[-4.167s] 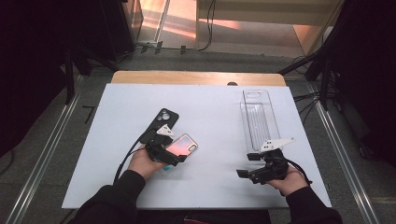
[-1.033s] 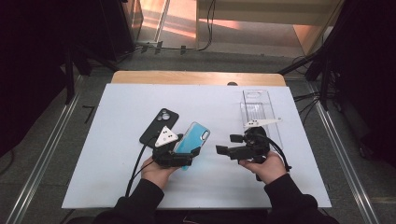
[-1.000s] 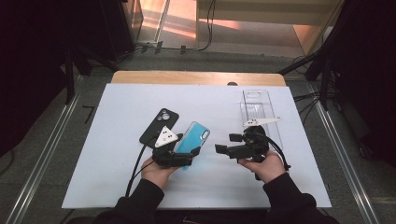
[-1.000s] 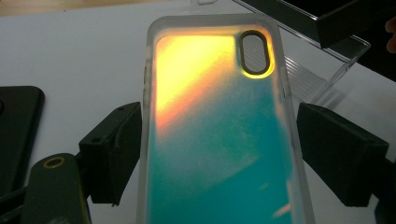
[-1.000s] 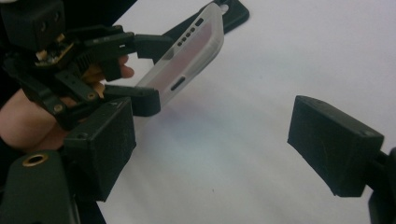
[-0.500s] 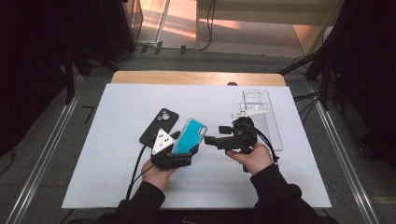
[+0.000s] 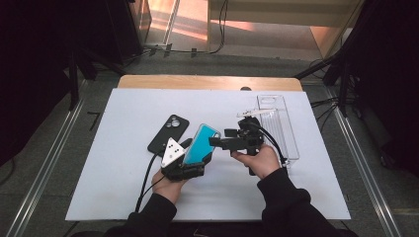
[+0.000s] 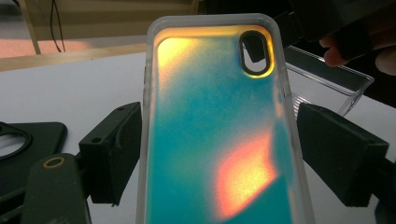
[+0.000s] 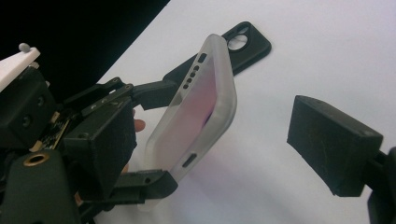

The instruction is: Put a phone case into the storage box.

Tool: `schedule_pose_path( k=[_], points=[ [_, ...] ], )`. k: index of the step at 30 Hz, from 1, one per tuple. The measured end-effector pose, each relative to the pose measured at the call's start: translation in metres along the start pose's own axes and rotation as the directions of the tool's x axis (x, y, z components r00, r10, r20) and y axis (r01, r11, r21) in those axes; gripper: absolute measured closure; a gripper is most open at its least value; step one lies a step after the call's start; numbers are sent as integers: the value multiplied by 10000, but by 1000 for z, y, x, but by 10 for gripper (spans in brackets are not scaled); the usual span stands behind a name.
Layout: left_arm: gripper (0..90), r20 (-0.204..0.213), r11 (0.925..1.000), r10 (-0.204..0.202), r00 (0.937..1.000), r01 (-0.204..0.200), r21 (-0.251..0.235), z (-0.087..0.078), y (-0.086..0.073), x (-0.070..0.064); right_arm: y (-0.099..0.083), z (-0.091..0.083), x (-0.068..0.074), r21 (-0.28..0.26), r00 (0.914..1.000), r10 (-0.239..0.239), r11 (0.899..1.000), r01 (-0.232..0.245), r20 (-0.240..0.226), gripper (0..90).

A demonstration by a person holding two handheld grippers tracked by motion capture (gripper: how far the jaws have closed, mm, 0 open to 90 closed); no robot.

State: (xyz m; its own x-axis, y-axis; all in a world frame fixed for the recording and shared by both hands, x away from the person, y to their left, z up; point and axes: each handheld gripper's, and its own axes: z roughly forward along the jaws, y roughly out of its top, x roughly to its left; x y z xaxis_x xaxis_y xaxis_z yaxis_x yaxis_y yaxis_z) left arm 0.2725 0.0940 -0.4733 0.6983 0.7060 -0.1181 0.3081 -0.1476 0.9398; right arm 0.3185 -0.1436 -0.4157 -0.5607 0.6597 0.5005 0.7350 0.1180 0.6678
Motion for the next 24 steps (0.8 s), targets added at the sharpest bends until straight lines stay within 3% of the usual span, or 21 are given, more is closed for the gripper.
schedule_pose_path(
  k=[3, 6, 7, 8, 9, 11, 16, 19, 21, 24],
  points=[
    [169, -11, 10000, -45, 10000, 45, 38, 1, -1, -1, 2, 4, -1, 1, 9998, 145, 9999, -145, -102, 156],
    [169, -39, 10000, -59, 10000, 59, 60, 1, -1, -1, 3, 7, -4, 30, 9983, 478, 9989, -478, -342, 250],
    [169, -77, 10000, -52, 10000, 52, 44, 1, -1, -1, 4, 9, -6, 156, 9958, 823, 9965, -818, -392, 318],
    [169, -77, 10000, -52, 10000, 52, 44, 1, -1, -1, 4, 9, -6, 156, 9958, 823, 9965, -818, -392, 318],
    [169, -94, 10000, -63, 9999, 64, 48, 1, -1, -1, 4, 11, -8, 308, 9909, 1260, 9917, -1246, -483, 380],
    [169, -79, 9999, -90, 9999, 90, 76, 1, -1, -2, 4, 12, -9, 393, 9893, 1370, 9900, -1351, -494, 397],
    [169, -89, 9998, -61, 9999, 63, 190, 2, 0, -4, 5, 12, -11, 575, 9804, 1951, 9795, -1932, -290, 584],
    [169, -100, 9996, 97, 9999, -94, 256, 2, -1, -6, 6, 10, -13, 585, 9761, 2148, 9754, -2126, -333, 749],
    [169, -80, 9996, 86, 9999, -84, 254, 3, -1, -6, 6, 10, -13, 638, 9754, 2171, 9747, -2144, -388, 753],
    [169, -70, 9994, 104, 9999, -102, 317, 3, -1, -7, 6, 9, -16, 821, 9666, 2490, 9663, -2438, -605, 765]
  ],
)
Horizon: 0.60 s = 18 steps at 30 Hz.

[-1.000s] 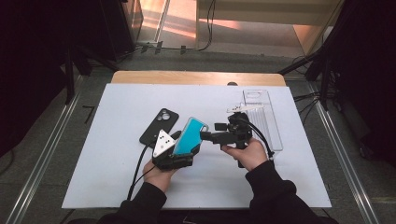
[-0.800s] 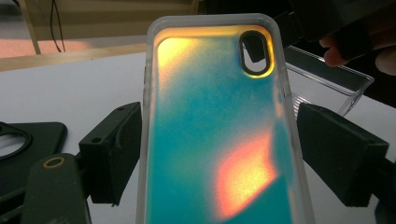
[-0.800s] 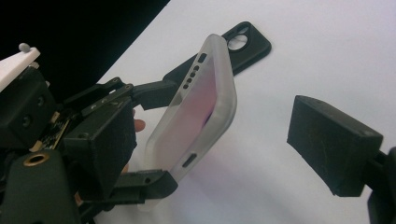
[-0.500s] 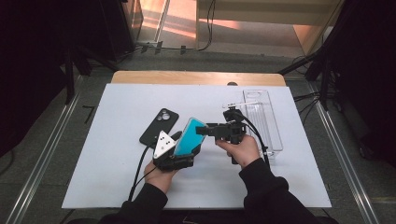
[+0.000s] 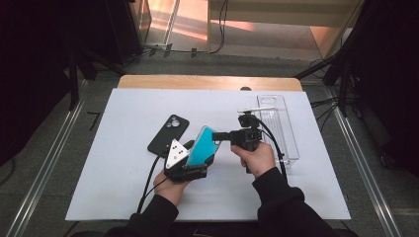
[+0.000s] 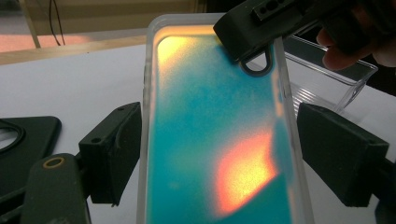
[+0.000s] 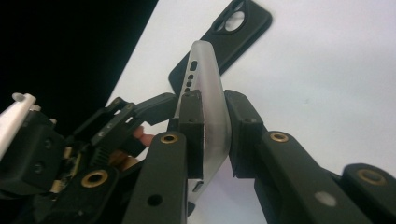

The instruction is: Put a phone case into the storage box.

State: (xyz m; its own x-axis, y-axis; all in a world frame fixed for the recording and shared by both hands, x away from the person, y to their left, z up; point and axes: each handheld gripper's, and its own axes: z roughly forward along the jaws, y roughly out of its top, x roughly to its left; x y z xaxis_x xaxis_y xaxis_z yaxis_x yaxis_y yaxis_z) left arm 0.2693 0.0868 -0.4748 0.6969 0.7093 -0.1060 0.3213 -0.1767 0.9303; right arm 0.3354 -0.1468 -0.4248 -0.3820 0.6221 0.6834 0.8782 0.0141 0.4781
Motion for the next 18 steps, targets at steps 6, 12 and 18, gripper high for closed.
schedule_pose_path(
  k=[6, 12, 18],
  points=[
    [165, 336, 9977, -426, 9985, 407, 538, 3, 2, 1, 0, -2, 3, 177, 10000, -10, 9998, 10, -32, 772],
    [128, 544, 9928, -623, 9966, 562, 1061, 3, 8, -2, 1, -6, 6, 231, 9998, -207, 9995, 206, 52, 774],
    [128, 807, 9909, -636, 9947, 533, 1233, -1, 16, -5, 2, -16, 9, -98, 9952, -768, 9969, 776, 601, 773]
  ],
)
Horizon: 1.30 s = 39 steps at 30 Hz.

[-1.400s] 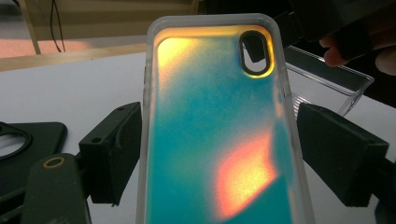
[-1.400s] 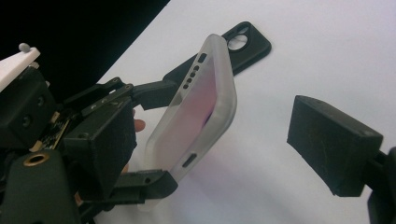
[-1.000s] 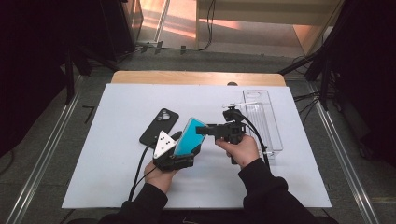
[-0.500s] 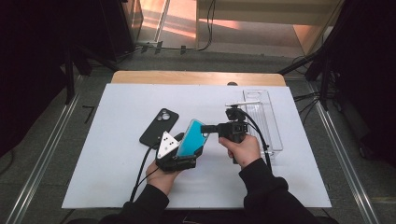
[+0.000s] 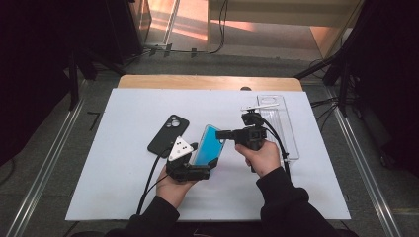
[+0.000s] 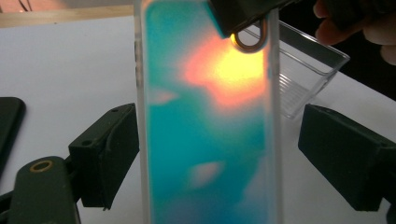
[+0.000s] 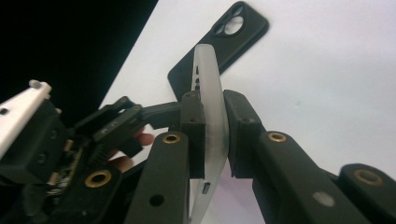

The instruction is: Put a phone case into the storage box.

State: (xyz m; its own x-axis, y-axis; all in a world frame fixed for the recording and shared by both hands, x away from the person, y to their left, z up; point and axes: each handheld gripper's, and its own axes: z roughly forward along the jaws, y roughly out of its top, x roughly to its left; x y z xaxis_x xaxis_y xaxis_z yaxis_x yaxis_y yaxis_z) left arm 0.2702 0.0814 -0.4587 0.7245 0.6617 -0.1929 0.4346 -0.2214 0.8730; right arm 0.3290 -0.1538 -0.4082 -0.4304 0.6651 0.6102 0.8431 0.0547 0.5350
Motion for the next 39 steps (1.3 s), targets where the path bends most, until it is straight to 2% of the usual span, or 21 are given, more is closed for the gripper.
schedule_pose_path(
  k=[5, 6, 8, 9, 12, 13, 18, 19, 21, 22, 23, 26, 28, 29, 30, 31, 32, 33, 35, 38, 39],
  points=[
    [131, 372, 9989, -239, 9990, 224, 413, -5, 6, 1, 0, -5, 0, -129, 9995, -211, 9997, 214, 220, 773],
    [131, 514, 9972, -316, 9982, 279, 698, -6, 8, 2, 0, -6, 0, -219, 9985, -456, 9987, 463, 316, 773],
    [131, 703, 9956, -438, 9966, 377, 862, -6, 9, 3, 0, -6, 1, -259, 9978, -540, 9982, 550, 388, 773],
    [133, 794, 9936, -547, 9953, 465, 1026, -7, 10, 4, -1, -8, 2, -358, 9943, -922, 9949, 942, 544, 773],
    [154, 1084, 9895, -675, 9918, 527, 1344, -9, 14, 6, -2, -9, 3, -388, 9896, -1241, 9911, 1271, 725, 773],
    [154, 1210, 9866, -666, 9904, 473, 1559, -11, 16, 8, -3, -11, 4, -414, 9830, -1621, 9852, 1661, 864, 773],
    [154, 1319, 9753, -878, 9874, 583, 2131, -15, 22, 13, -4, -14, 4, -517, 9737, -2118, 9749, 2165, 840, 772],
    [154, 1434, 9705, -974, 9849, 621, 2330, -15, 23, 14, -4, -16, 4, -554, 9672, -2413, 9677, 2460, 795, 772],
    [160, 1770, 9598, -1196, 9769, 681, 2725, -16, 26, 18, -5, -17, 4, -538, 9655, -2488, 9659, 2532, 770, 773],
    [184, 1880, 9586, -1065, 9764, 505, 2803, -17, 28, 19, -5, -20, 4, -534, 9601, -2708, 9601, 2747, 690, 773],
    [191, 1880, 9586, -1065, 9764, 505, 2803, -17, 28, 19, -5, -20, 4, -534, 9601, -2708, 9601, 2747, 690, 773],
    [245, 2125, 9625, -833, 9736, 234, 2701, -22, 33, 23, -6, -23, 4, -399, 9514, -3032, 9514, 3055, 537, 772],
    [245, 2258, 9619, -810, 9708, 168, 2729, -24, 36, 25, -7, -25, 3, -296, 9420, -3329, 9420, 3343, 436, 773],
    [252, 2570, 9587, -652, 9642, -109, 2842, -24, 38, 27, -7, -26, 3, -152, 9360, -3515, 9359, 3518, 215, 773],
    [262, 2570, 9587, -652, 9642, -109, 2842, -24, 38, 27, -7, -26, 3, -152, 9360, -3515, 9359, 3518, 215, 773],
    [262, 2713, 9544, -503, 9612, -337, 2966, -24, 40, 27, -7, -26, 3, -94, 9324, -3612, 9324, 3614, 128, 773],
    [260, 2783, 9522, -419, 9596, -460, 3019, -23, 41, 28, -7, -27, 2, 6, 9199, -3917, 9201, 3917, -171, 772],
    [260, 2860, 9513, -367, 9575, -542, 3033, -23, 43, 28, -7, -27, 2, 6, 9199, -3917, 9201, 3917, -171, 772],
    [260, 3091, 9518, -365, 9503, -612, 3006, -23, 46, 29, -7, -28, 2, 48, 8999, -4342, 9006, 4347, -396, 773],
    [260, 3346, 9489, -114, 9423, -954, 3009, -23, 53, 31, -5, -29, 3, 145, 8781, -4736, 8796, 4755, -677, 773],
    [264, 3431, 9471, -18, 9393, -1085, 3020, -23, 55, 31, -4, -30, 3, 197, 8652, -4918, 8683, 4957, -977, 772]
  ],
)
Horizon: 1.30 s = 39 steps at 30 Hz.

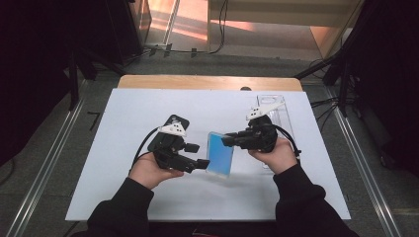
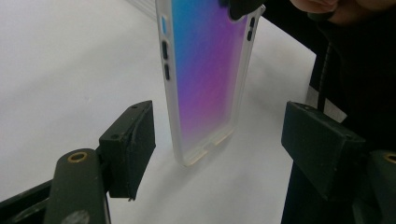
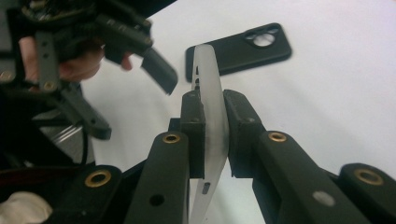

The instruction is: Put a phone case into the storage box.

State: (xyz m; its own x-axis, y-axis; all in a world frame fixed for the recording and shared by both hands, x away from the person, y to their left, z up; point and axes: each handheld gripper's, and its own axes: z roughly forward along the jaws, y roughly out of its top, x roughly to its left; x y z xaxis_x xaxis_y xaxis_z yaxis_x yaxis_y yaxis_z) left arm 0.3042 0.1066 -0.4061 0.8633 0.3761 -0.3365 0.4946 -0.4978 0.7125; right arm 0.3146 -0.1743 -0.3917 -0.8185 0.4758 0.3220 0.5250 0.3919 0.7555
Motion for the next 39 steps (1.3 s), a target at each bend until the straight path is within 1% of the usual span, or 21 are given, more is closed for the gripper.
schedule_pose_path(
  k=[1, 2, 5, 7, 9, 12, 16, 19, 22, 24, 25, 26, 27, 28, 29, 31, 32, 33, 34, 37, 39],
  points=[
    [264, 46, 9999, 123, 9999, -123, 76, -1, 2, 0, 0, 0, 0, 0, 10000, 0, 10000, 0, 0, 772],
    [283, 156, 9995, 298, 9994, -300, 141, -2, 5, 1, 1, -1, 0, 85, 9994, -180, 9998, 182, -280, 773],
    [283, 493, 9985, 454, 9978, -469, 294, -4, 10, 3, 2, -1, -1, 180, 9975, -317, 9993, 329, -635, 772],
    [283, 552, 9974, 546, 9970, -570, 443, -5, 12, 3, 2, -2, -1, 194, 9968, -334, 9992, 349, -721, 772],
    [283, 695, 9953, 718, 9950, -760, 596, -6, 14, 4, 3, -2, -1, 204, 9941, -505, 9984, 527, -956, 772],
    [303, 862, 9937, 841, 9927, -900, 669, -6, 19, 5, 3, 0, 1, 356, 9873, -1009, 9937, 1059, -1225, 772],
    [326, 967, 9901, 1073, 9895, -1153, 806, -5, 25, 8, 4, 3, 3, 452, 9814, -1263, 9899, 1340, -1443, 772],
    [337, 1089, 9896, 1048, 9885, -1145, 866, -2, 27, 10, 4, 5, 5, 501, 9760, -1430, 9869, 1531, -1642, 772],
    [412, 1227, 9870, 1208, 9851, -1323, 907, 0, 29, 12, 4, 7, 6, 463, 9695, -1682, 9828, 1790, -1781, 772],
    [433, 1346, 9855, 1325, 9820, -1450, 878, 2, 28, 13, 4, 7, 6, 455, 9690, -1693, 9826, 1801, -1799, 772],
    [501, 1345, 9845, 1372, 9814, -1501, 904, 2, 28, 13, 4, 7, 6, 464, 9684, -1710, 9822, 1821, -1815, 772],
    [501, 1370, 9837, 1410, 9805, -1544, 927, 3, 28, 13, 4, 7, 7, 463, 9674, -1731, 9817, 1845, -1849, 772],
    [523, 1333, 9840, 1326, 9822, -1466, 1012, 3, 27, 14, 4, 8, 7, 485, 9655, -1781, 9805, 1904, -1899, 772],
    [633, 1520, 9850, 1194, 9811, -1362, 1056, 3, 27, 15, 3, 8, 7, 471, 9618, -1863, 9788, 1994, -2004, 772],
    [633, 1716, 9855, 1149, 9785, -1340, 1043, 3, 27, 16, 3, 8, 7, 471, 9618, -1863, 9788, 1994, -2004, 772],
    [752, 2200, 9893, 780, 9724, -1028, 1035, 3, 27, 18, 3, 8, 7, 476, 9604, -1864, 9786, 2002, -2071, 772],
    [783, 2256, 9894, 767, 9712, -1021, 1029, 2, 27, 19, 3, 8, 7, 475, 9598, -1874, 9784, 2014, -2087, 772],
    [793, 2359, 9888, 805, 9684, -1074, 1033, 3, 26, 19, 3, 9, 7, 466, 9601, -1820, 9795, 1960, -2125, 772],
    [805, 2365, 9869, 1020, 9662, -1281, 976, 3, 25, 19, 3, 9, 6, 508, 9598, -1748, 9804, 1902, -2197, 772],
    [810, 2311, 9880, 1028, 9675, -1263, 894, 3, 24, 19, 3, 10, 6, 526, 9590, -1724, 9807, 1886, -2249, 770],
    [812, 2221, 9898, 944, 9704, -1154, 835, 2, 24, 20, 2, 11, 5, 535, 9627, -1526, 9843, 1684, -2236, 763]
  ],
)
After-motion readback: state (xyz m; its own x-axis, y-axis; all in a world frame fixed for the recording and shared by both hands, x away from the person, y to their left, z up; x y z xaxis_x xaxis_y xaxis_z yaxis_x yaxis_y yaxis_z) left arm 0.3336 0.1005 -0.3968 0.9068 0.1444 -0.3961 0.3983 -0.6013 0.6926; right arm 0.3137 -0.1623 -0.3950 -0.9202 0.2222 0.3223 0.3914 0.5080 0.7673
